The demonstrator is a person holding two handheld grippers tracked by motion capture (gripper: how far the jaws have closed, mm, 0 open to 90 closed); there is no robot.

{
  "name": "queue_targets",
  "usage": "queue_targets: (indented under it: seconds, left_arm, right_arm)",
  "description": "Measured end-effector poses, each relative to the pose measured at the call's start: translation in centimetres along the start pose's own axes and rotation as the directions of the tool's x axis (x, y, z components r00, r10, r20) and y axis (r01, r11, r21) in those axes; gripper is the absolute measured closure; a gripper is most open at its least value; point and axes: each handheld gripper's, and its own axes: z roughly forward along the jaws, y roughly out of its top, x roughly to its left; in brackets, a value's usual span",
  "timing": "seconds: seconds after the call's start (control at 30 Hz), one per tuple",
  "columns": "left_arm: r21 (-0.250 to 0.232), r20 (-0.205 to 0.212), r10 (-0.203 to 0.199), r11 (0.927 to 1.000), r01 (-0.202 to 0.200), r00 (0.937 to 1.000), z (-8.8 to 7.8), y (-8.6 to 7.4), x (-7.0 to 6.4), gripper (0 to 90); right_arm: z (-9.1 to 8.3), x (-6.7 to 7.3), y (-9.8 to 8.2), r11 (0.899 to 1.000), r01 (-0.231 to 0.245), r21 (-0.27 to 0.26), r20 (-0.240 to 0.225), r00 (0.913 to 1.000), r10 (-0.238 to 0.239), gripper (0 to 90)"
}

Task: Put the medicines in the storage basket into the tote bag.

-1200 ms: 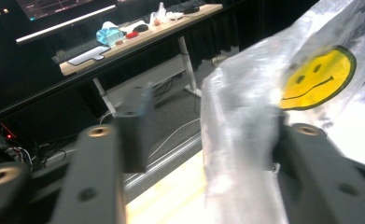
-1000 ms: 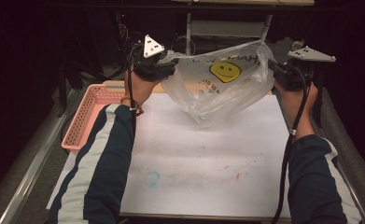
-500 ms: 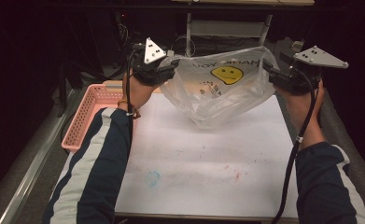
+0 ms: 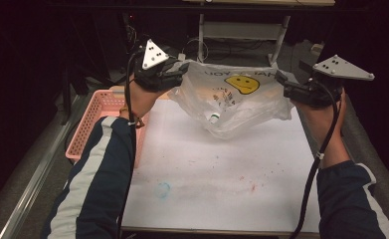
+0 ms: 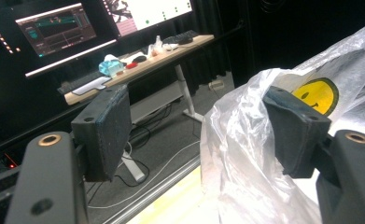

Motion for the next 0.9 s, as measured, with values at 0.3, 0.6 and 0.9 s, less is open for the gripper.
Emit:
queue_targets:
  seconds: [0.3, 0.6, 0.9]
  left_arm:
    - [-0.029, 0.061, 0.023, 0.9993, -0.022, 0.9978, -2.2, 0.3, -0.8, 25.5]
    - [-0.011, 0.070, 0.074, 0.9972, -0.073, 0.9948, -3.2, -0.5, -2.4, 23.1]
    - [-0.015, 0.069, 0.082, 0.9966, -0.081, 0.9943, -3.4, -1.9, -2.9, 23.1]
  right_arm:
    - [-1.2, 0.6, 0.0, 1.000, 0.023, -0.019, -0.012, 0.9997, -0.023, 26.0]
    - [-1.4, 1.6, -0.2, 0.999, 0.032, -0.016, -0.057, 0.9979, -0.033, 24.8]
    - [-1.4, 2.0, -1.4, 0.999, 0.040, 0.014, -0.059, 0.9975, -0.039, 24.8]
